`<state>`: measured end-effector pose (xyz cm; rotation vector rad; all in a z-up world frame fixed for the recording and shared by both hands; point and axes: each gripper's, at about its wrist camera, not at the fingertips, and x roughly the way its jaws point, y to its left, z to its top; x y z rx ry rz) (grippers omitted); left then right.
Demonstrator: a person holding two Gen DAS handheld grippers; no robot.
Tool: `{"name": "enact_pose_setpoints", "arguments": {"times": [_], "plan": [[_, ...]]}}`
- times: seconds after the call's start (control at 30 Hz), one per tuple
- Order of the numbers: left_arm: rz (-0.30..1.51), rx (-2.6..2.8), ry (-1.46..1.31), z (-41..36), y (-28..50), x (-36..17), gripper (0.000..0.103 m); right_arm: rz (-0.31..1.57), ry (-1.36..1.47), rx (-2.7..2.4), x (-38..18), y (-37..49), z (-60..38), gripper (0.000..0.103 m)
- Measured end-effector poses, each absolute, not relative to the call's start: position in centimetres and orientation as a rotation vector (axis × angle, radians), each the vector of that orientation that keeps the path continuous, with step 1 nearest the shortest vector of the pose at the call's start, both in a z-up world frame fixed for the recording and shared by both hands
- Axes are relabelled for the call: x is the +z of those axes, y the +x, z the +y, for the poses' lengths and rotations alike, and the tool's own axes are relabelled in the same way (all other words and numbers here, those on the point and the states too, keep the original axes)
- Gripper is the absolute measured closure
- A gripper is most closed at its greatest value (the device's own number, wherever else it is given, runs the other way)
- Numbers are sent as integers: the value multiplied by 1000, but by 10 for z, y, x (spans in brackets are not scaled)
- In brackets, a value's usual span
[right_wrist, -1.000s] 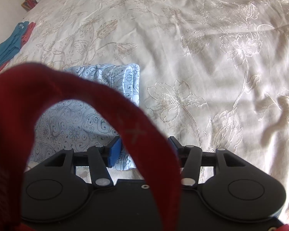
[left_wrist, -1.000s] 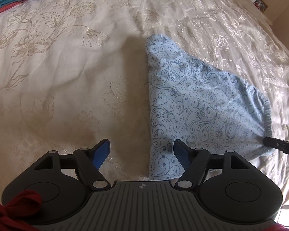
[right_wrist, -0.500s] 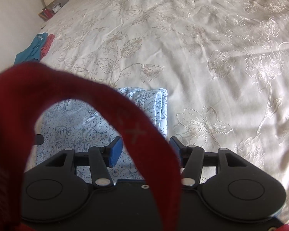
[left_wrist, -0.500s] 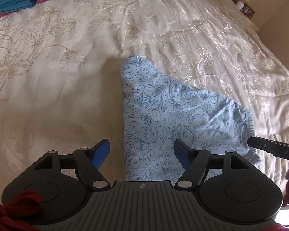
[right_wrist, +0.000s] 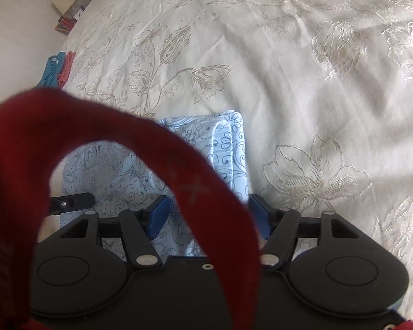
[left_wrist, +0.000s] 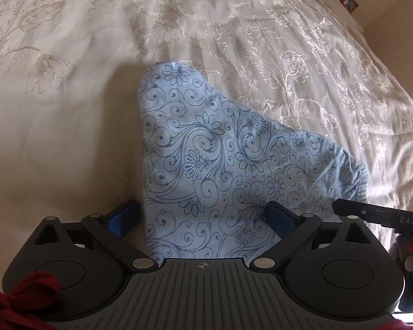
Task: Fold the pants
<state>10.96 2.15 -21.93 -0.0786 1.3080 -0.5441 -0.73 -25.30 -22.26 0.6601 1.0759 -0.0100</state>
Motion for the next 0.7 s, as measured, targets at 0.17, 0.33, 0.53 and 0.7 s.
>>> {"name": "enact_pose_setpoints", "arguments": {"times": [0.17,0.33,0.53,0.7], "plan": [[1293,-525,-49,15,108,-221,1,1075,648,62,-225,4,-245,8],[1286,-494,-139,23,110,-221,1,1055,700,72,-227,4,-249,4],[1316,-426,-181,35,116,-212,41,1069,750,66,-222,3,-258,70],[1287,-421,-248,46,111,-200,87,1036,722,84,-205,1,-246,77]]}}
